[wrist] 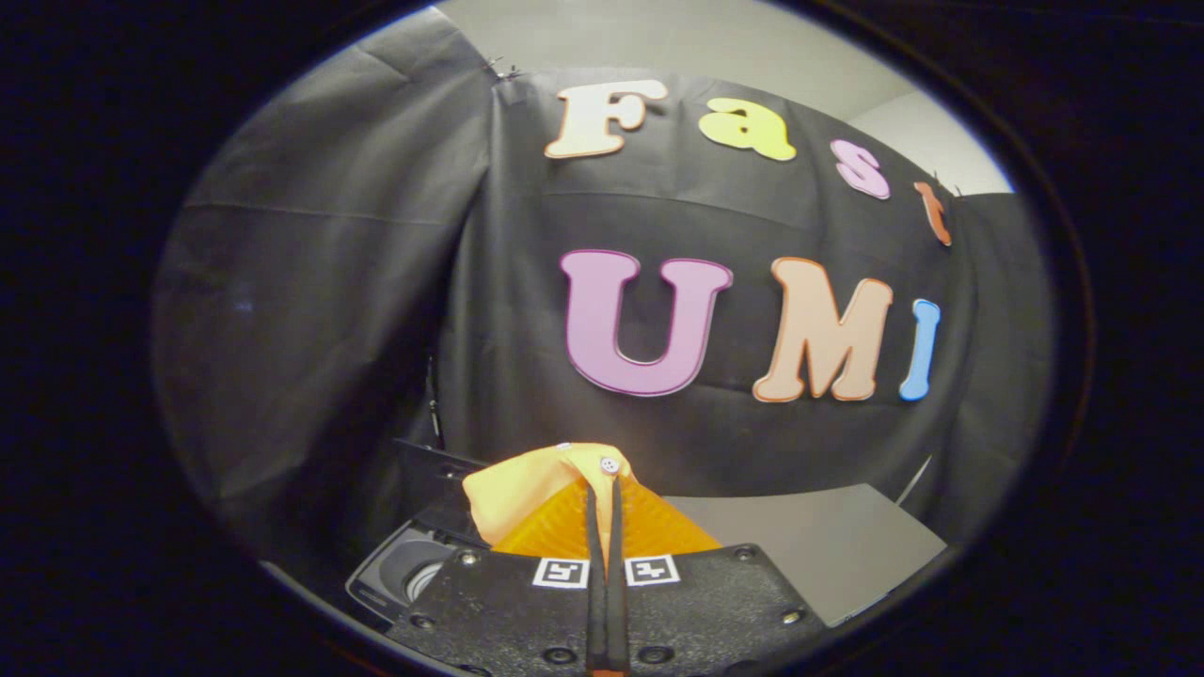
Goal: Put the clothes into the washing machine and then close the washing machine lid.
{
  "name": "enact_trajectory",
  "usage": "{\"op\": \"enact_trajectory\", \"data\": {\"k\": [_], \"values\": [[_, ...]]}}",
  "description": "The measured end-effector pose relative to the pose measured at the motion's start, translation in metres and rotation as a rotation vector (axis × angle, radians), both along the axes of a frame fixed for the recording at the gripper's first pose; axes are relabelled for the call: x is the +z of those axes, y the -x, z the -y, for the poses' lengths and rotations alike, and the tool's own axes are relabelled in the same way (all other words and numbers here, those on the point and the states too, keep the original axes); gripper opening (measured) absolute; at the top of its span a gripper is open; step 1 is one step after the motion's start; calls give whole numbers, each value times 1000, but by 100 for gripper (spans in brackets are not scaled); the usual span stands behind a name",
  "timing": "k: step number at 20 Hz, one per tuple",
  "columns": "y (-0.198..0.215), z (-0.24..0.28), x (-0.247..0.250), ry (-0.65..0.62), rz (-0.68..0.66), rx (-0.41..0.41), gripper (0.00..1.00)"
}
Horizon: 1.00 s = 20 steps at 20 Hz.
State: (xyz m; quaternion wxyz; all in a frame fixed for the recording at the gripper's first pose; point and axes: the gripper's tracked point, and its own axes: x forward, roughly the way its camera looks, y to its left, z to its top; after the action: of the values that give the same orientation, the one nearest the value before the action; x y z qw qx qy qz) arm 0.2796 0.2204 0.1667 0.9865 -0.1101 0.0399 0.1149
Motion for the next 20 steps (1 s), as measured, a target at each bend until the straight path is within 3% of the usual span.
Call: {"op": "enact_trajectory", "data": {"k": [10, 14, 20], "values": [[3, -91, -18, -20, 63, 74, 0], [-4, -98, -49, -39, 29, 74, 0], [-15, -98, -135, -146, -126, 61, 0]]}}
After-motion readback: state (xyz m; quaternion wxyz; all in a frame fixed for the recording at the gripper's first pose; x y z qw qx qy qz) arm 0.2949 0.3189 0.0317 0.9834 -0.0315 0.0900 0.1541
